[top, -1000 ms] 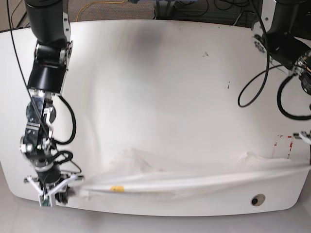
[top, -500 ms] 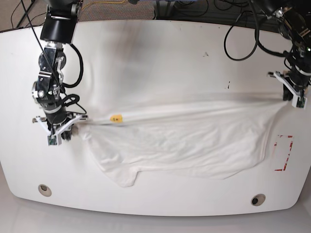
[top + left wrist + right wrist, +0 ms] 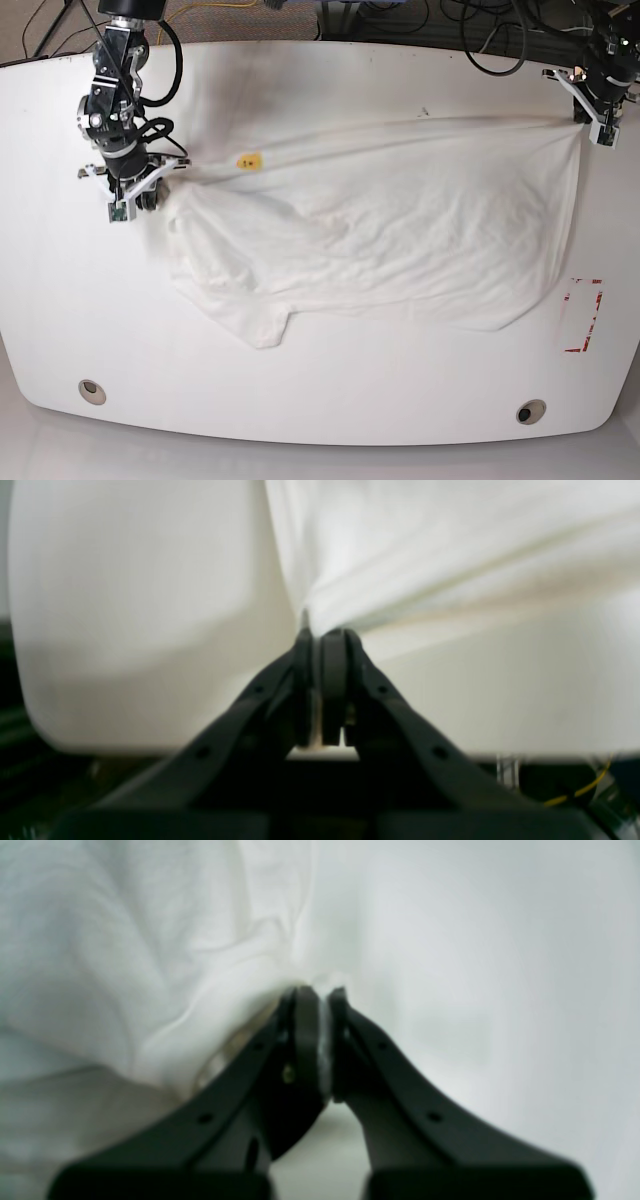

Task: Layout the t-shirt on the table in an organized manner, then fold the t-shirt properly
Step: 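Release the shirt with both grippers and raise them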

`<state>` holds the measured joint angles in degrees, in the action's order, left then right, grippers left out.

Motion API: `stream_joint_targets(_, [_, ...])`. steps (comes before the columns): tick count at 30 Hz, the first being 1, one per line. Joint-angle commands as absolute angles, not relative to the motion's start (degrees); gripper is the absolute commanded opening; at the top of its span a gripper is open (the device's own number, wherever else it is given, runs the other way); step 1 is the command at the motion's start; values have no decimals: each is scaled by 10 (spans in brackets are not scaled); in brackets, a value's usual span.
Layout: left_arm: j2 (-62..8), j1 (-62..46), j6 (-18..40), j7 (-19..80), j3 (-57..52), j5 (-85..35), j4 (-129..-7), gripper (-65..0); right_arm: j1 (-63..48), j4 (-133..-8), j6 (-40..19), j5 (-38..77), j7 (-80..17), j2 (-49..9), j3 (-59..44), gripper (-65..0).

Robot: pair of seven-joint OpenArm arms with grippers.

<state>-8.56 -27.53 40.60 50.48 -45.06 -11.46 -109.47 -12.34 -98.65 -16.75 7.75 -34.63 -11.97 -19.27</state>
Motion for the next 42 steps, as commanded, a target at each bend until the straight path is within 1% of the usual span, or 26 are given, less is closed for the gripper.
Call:
stream_joint_targets(1, [-95,-287,400,495,-465,-109,-1105,-650,-136,-1015,-165,78,-327,-121,-205,-648])
stream_joint_targets(6, [-95,-306,400,497,-474,-109,-1105,-650,-171,-1034,-163,77,-328,-114,-211,-645])
stream_joint_targets(7, [-95,-308,400,497,-475,-108,-1105,-650,-178,-1038,-163,77,-328,-114,-211,-636])
stream_joint_targets(9, [-95,-314,400,497,-479,-108,-1105,-644,-189,-1042,-161,77,-328,-114,-210,-602])
stream_joint_targets(10, [-95,-318,400,497,-479,-108,-1105,-628,-195,-1047,-160,77,-328,-113,-210,-561])
stream_joint_targets(13, [-96,-324,400,497,-479,-108,-1105,-557,-204,-1054,-160,77,-328,-103,-210,-450])
stream_joint_targets(15, [-96,-325,400,497,-480,-108,-1105,-475,-210,-1064,-160,77,-328,-95,-212,-350])
stream_joint_targets(16, [-96,-325,400,498,-480,-108,-1105,-444,-212,-1067,-160,77,-328,-92,-216,-322])
stream_joint_targets(17, [-96,-325,400,498,-480,-108,-1105,-393,-215,-1072,-160,77,-328,-88,-221,-274])
stream_joint_targets(18, [-96,-325,400,498,-480,-108,-1105,-367,-217,-1076,-160,77,-328,-86,-224,-249])
stream_joint_targets(19, [-96,-325,400,498,-479,-108,-1105,-325,-217,-1082,-160,77,-328,-81,-227,-216])
stream_joint_targets(20, [-95,-325,400,498,-479,-108,-1105,-297,-217,-1085,-160,77,-328,-79,-229,-197])
stream_joint_targets(22, [-95,-323,400,498,-478,-108,-1105,-271,-217,-1093,-160,77,-328,-73,-233,-170])
stream_joint_targets(27, [-98,-315,400,498,-476,-110,-1108,-272,-210,-1119,-165,80,-328,-67,-250,-168])
stream_joint_targets(32, [-100,-281,400,499,-481,-110,-1109,-272,-166,-1119,-166,80,-328,-56,-249,-168])
stream_joint_targets(42, [-114,-208,400,516,-509,-111,-1127,-272,-56,-1027,-166,81,-328,-54,-226,-168])
